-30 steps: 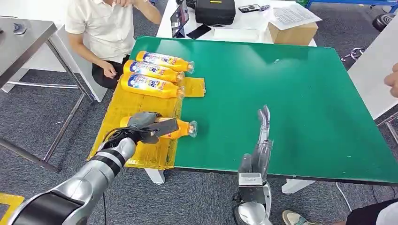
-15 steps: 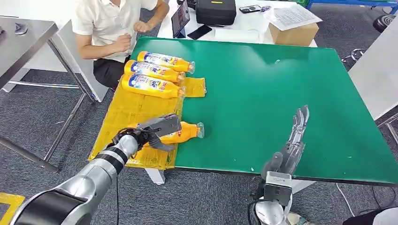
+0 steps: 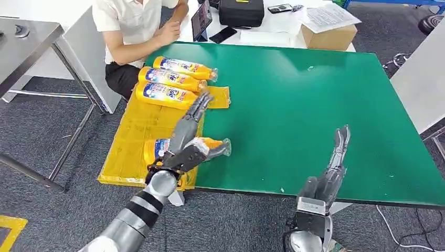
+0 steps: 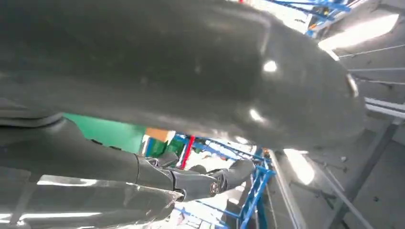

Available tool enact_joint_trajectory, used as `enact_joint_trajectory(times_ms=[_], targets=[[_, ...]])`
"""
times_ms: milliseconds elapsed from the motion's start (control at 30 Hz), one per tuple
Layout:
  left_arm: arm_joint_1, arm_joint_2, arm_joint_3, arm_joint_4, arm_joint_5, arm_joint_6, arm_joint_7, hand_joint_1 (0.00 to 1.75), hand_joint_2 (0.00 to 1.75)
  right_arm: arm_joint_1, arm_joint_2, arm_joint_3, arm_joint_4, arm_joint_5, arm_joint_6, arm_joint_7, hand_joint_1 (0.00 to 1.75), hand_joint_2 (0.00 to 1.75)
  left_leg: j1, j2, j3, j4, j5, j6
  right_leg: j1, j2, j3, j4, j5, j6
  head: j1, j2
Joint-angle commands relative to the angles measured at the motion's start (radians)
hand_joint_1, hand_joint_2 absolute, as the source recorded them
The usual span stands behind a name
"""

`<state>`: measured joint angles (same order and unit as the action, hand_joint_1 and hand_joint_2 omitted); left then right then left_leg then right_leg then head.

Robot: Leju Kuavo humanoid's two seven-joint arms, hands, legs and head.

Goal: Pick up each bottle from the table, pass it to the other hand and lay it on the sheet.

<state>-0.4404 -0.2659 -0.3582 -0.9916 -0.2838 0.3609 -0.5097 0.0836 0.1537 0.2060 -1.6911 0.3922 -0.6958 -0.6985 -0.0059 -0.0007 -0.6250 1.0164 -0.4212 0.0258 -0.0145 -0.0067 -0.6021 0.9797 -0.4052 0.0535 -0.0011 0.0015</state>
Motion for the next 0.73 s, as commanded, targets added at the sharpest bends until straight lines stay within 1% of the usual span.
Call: enact_joint_trajectory(times_ms=[33,300,333,433,467,533,600,633,667,700,733], targets=[[0.066,-0.017,-0.031,-0.158,0.013,0.008,-0.002,0.0,1.75,0.002,0.013,-0.048,0.007,0.002,-0.002,0.0,0.0,0.0,0.001,0.001,0.004,0.0,-0.002,-0.002,0.001,0.001,0.003,0.0,-0.001,-0.002,0.0,0.0],[0.066,-0.017,-0.031,-0.158,0.013,0.008,-0.002,0.0,1.75,0.002,0.013,-0.048,0.007,0.002,-0.002,0.0,0.0,0.0,0.0,0.001,0.002,-0.001,0.0,-0.001,0.0,0.001,0.002,0.0,0.0,-0.001,0.0,0.0],[0.066,-0.017,-0.031,-0.158,0.013,0.008,-0.002,0.0,1.75,0.002,0.013,-0.048,0.007,0.002,-0.002,0.0,0.0,0.0,0.001,0.001,0.005,0.0,-0.002,-0.002,0.001,0.001,0.004,0.0,-0.002,-0.002,0.0,0.0],[0.066,-0.017,-0.031,-0.158,0.013,0.008,-0.002,0.0,1.75,0.002,0.013,-0.048,0.007,0.002,-0.002,0.0,0.0,0.0,0.0,0.001,0.002,-0.001,0.0,-0.001,0.0,0.0,0.001,0.0,0.0,-0.001,0.0,0.0],[0.066,-0.017,-0.031,-0.158,0.013,0.008,-0.002,0.0,1.75,0.002,0.013,-0.048,0.007,0.002,-0.002,0.0,0.0,0.0,0.001,0.001,0.005,-0.001,-0.002,-0.002,0.001,0.001,0.004,0.0,-0.002,-0.002,0.0,0.0],[0.066,-0.017,-0.031,-0.158,0.013,0.008,-0.002,0.0,1.75,0.002,0.013,-0.048,0.007,0.002,-0.002,0.0,0.0,0.0,0.001,0.001,0.003,-0.001,-0.001,-0.001,0.001,0.001,0.002,0.0,-0.001,-0.001,0.0,0.0],[0.066,-0.017,-0.031,-0.158,0.013,0.008,-0.002,0.0,1.75,0.002,0.013,-0.048,0.007,0.002,-0.002,0.0,0.0,0.0,0.001,0.001,0.006,0.0,-0.002,-0.002,0.001,0.001,0.006,0.0,-0.002,-0.003,0.0,0.0],[0.066,-0.017,-0.031,-0.158,0.013,0.008,-0.002,0.0,1.75,0.002,0.013,-0.048,0.007,0.002,-0.002,0.0,0.0,1.75,0.001,0.0,0.003,-0.001,-0.001,-0.001,0.001,0.0,0.003,0.0,-0.001,-0.002,0.0,0.0],[0.082,-0.015,-0.024,-0.186,0.062,0.066,-0.052,0.0,1.75,0.003,0.032,-0.059,0.01,0.022,-0.002,0.0,0.0,1.75,0.001,0.001,0.004,-0.001,-0.001,-0.002,0.001,0.001,0.004,0.0,-0.001,-0.002,0.0,0.0],[0.082,-0.011,-0.033,-0.191,0.078,0.101,-0.065,0.0,1.75,0.003,0.03,-0.054,0.021,0.032,-0.002,0.0,0.0,1.75,0.001,0.001,0.002,-0.001,0.0,-0.001,0.001,0.001,0.002,0.0,0.0,-0.001,0.0,0.0],[0.094,-0.006,-0.036,-0.204,0.111,0.193,-0.085,0.0,1.75,-0.006,0.029,-0.04,0.062,0.027,-0.002,0.0,0.0,1.75,0.001,0.001,0.004,-0.001,-0.001,-0.002,0.001,0.001,0.003,0.0,-0.001,-0.002,0.0,0.0]])
